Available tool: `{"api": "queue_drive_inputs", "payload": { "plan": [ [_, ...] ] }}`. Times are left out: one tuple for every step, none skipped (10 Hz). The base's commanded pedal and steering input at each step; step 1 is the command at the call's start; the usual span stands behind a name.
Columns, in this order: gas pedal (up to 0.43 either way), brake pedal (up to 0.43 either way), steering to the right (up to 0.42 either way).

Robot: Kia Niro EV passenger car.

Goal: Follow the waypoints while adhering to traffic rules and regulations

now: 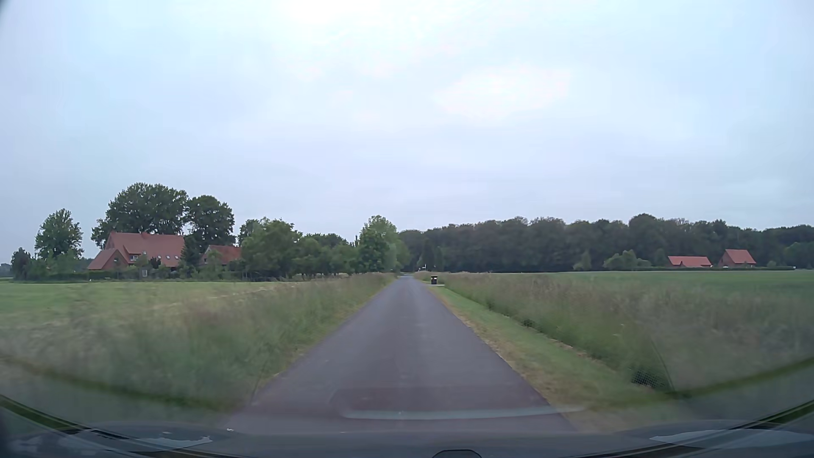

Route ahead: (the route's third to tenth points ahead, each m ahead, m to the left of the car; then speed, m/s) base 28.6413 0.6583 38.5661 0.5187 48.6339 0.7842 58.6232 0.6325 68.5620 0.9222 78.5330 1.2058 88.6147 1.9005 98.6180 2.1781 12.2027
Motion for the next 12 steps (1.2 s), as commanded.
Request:
{"api": "queue_drive_inputs", "payload": {
  "plan": [
    [0.209,0.000,-0.005],
    [0.209,0.000,-0.003],
    [0.197,0.000,-0.003],
    [0.197,0.000,-0.003],
    [0.197,0.000,-0.003],
    [0.197,0.000,-0.003],
    [0.197,0.000,-0.004],
    [0.189,0.000,-0.008],
    [0.189,0.000,-0.011],
    [0.189,0.000,-0.011],
    [0.189,0.000,-0.011],
    [0.189,0.000,-0.011]
  ]
}}
